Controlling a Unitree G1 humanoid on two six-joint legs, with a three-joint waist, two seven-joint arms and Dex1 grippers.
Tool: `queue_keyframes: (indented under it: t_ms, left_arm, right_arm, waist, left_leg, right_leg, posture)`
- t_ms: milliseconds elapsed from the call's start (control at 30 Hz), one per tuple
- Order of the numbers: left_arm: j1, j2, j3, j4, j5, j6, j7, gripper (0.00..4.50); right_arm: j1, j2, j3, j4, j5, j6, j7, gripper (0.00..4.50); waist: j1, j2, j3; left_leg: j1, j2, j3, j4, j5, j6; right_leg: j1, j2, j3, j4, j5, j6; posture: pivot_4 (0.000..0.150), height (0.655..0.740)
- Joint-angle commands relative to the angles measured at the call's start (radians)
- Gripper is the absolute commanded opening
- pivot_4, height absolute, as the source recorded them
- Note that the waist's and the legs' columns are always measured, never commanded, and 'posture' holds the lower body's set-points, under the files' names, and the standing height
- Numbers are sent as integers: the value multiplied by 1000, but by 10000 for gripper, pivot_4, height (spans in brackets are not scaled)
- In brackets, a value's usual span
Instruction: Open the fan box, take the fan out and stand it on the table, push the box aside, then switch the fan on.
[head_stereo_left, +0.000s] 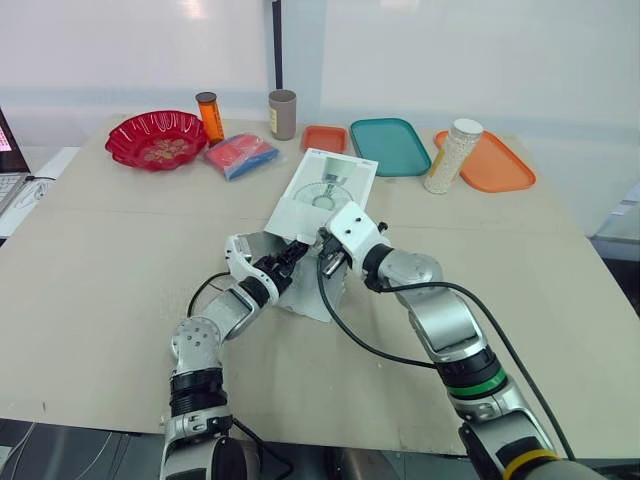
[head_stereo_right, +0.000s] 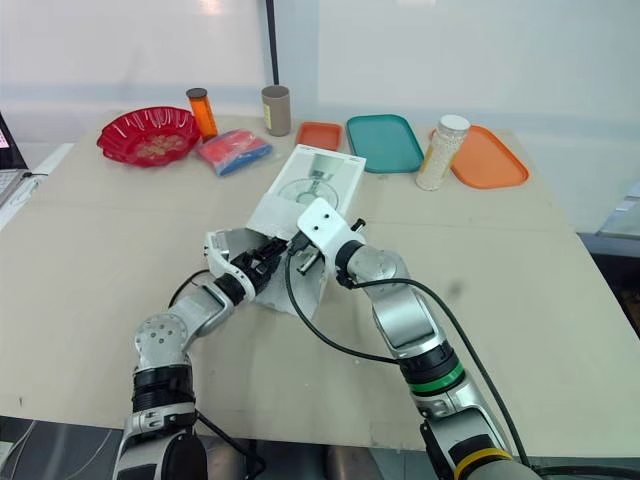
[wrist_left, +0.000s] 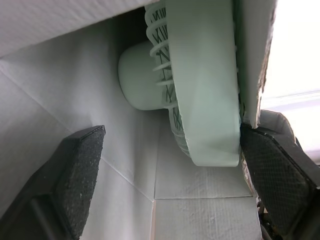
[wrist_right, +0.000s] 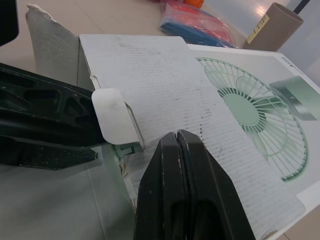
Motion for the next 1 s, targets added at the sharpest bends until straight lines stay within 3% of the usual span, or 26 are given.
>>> queue_keyframes:
  t_ms: [33,400,500,1000]
  left_arm:
    - [-8,-15,-19,-11,-13,-16,10,30624]
    - [8,-34,-34,-40,-28,-18,40,30624]
    - [10,-33,-37,-42,-29,-21,46,21099]
    - [72,27,-57,-98,-76,55,78,21099]
  right_arm:
    - [17,3,14,13,-4,14,5,0]
    - [16,8,15,14,-6,15,7,0]
    - [14,8,14,15,-6,15,8,0]
    - [15,21,14,10,-15,22,2,0]
  waist:
    - [0,0,0]
    - [0,-1,0]
    - [0,-1,0]
    - [-2,-1,-1]
  left_leg:
    - [0,0,0,0,0,0]
    - [0,0,0,0,0,0]
    - [0,0,0,0,0,0]
    - [0,0,0,0,0,0]
  right_leg:
    - [0,0,0,0,0,0]
    - [0,0,0,0,0,0]
    - [0,0,0,0,0,0]
    - [0,0,0,0,0,0]
  posture:
    - [1500,7400]
    - [1500,7400]
    - [1500,7400]
    - [1500,7400]
